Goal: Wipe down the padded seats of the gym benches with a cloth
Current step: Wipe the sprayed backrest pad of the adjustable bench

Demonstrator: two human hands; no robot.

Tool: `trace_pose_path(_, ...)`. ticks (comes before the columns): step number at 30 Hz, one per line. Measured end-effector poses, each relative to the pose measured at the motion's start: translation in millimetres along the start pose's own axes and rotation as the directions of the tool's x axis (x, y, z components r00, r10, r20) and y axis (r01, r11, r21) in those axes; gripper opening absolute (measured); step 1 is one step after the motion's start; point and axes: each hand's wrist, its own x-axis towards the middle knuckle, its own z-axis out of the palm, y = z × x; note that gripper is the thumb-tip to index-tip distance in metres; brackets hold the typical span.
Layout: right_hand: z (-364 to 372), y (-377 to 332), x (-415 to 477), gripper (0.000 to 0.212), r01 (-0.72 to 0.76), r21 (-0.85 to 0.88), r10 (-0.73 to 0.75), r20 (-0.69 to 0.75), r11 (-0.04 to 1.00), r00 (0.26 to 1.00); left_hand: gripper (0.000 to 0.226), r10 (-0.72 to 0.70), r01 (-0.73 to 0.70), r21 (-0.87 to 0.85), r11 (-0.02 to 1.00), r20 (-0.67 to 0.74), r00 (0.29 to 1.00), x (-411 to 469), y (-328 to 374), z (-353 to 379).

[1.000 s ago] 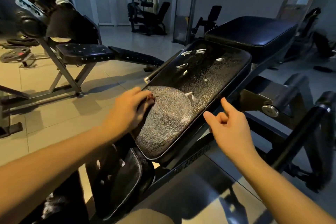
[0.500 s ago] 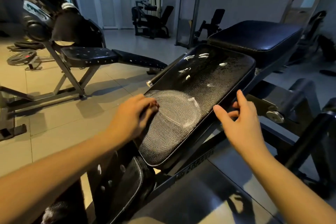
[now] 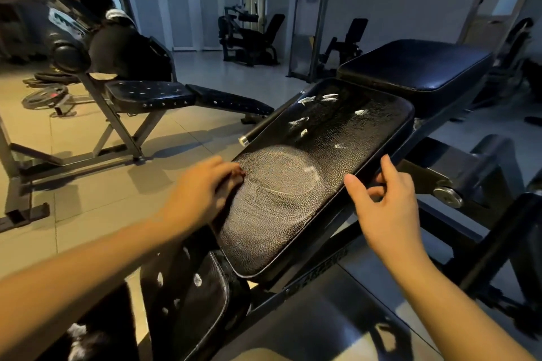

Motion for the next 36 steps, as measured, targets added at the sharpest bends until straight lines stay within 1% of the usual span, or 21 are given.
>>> trace_pose_path(2,-1,0,0,0.085,-0.001,0.005,0.001,0.011,1.0,1.0,0.026,-0.108,0.109,0.012,0.994,-0.046,0.993,28,0,4)
trace_pose_path(4,-2,0,0,0.085,0.001,-0.002,-0.001,0.026,1.0,1.0,0.021,-0.116,0.112,-0.036,0.993,-0.137,0.984,50,33,19)
trace_pose_path(5,-2,0,0,0.085,0.002,-0.007,-0.001,0.032,1.0,0.999,0.021,-0.089,0.076,-0.084,0.994,-0.163,0.983,55,55,25)
trace_pose_path(6,-3,0,0,0.085,-0.001,-0.01,0.002,0.036,1.0,0.999,0.023,-0.028,0.007,-0.127,0.992,-0.16,0.987,55,77,27)
trace_pose_path(8,-5,-1,1,0.084,-0.003,-0.02,0.004,0.035,1.0,0.999,0.027,0.174,-0.184,-0.159,0.97,-0.075,0.982,34,101,27)
trace_pose_path(10,-6,-1,1,0.085,0.013,-0.031,-0.012,0.03,0.999,0.999,0.028,0.297,-0.292,-0.153,0.944,0.01,0.955,12,90,18)
trace_pose_path(11,-6,-1,1,0.085,0.023,-0.039,-0.022,0.03,0.999,0.999,0.026,0.286,-0.281,-0.121,0.952,0.022,0.958,8,73,14)
trace_pose_path(14,-5,1,1,0.085,0.04,-0.055,-0.039,0.027,0.998,0.999,0.019,0.05,-0.05,0.005,0.999,-0.046,0.998,29,24,9)
trace_pose_path(16,-5,0,0,0.084,0.041,-0.062,-0.04,0.03,0.997,0.999,0.017,-0.033,0.032,-0.015,0.999,-0.073,0.997,43,30,11)
trace_pose_path(17,-5,-1,-1,0.084,0.045,-0.064,-0.043,0.032,0.997,0.999,0.018,-0.014,0.01,-0.056,0.998,-0.08,0.997,45,47,15)
trace_pose_path(20,-7,-1,1,0.085,0.056,-0.08,-0.053,0.045,0.995,0.998,0.029,0.141,-0.149,-0.166,0.975,-0.059,0.988,26,98,21)
trace_pose_path(22,-8,1,3,0.085,0.063,-0.091,-0.059,0.049,0.994,0.997,0.023,0.17,-0.172,-0.174,0.97,-0.024,0.985,22,96,19)
trace_pose_path(24,-7,2,3,0.085,0.07,-0.088,-0.066,0.041,0.994,0.997,0.015,0.071,-0.079,-0.123,0.989,-0.066,0.995,36,70,19)
trace_pose_path(26,-5,2,2,0.085,0.069,-0.08,-0.067,0.031,0.994,0.997,0.018,-0.106,0.097,-0.09,0.991,-0.105,0.989,56,44,18)
trace_pose_path(27,-5,2,2,0.085,0.067,-0.074,-0.065,0.028,0.995,0.997,0.018,-0.159,0.149,-0.093,0.984,-0.114,0.981,61,43,18)
trace_pose_path(29,-5,2,1,0.086,0.069,-0.068,-0.067,0.029,0.995,0.997,0.017,-0.102,0.086,-0.137,0.987,-0.111,0.989,61,64,20)
trace_pose_path(31,-5,1,1,0.086,0.072,-0.068,-0.07,0.034,0.995,0.997,0.016,0.097,-0.102,-0.219,0.97,-0.036,0.995,44,97,17)
trace_pose_path(33,-7,3,3,0.085,0.07,-0.068,-0.067,0.041,0.995,0.997,0.019,0.286,-0.266,-0.228,0.937,0.057,0.957,26,106,13)
trace_pose_path(34,-7,3,3,0.085,0.069,-0.066,-0.066,0.041,0.995,0.997,0.02,0.305,-0.29,-0.185,0.939,0.06,0.95,26,98,12)
trace_pose_path(35,-6,3,3,0.086,0.068,-0.063,-0.066,0.04,0.996,0.997,0.018,0.26,-0.253,-0.142,0.957,0.033,0.965,31,83,13)
trace_pose_path(36,-6,4,3,0.086,0.067,-0.062,-0.065,0.036,0.996,0.997,0.016,0.156,-0.156,-0.109,0.982,-0.008,0.988,39,66,15)
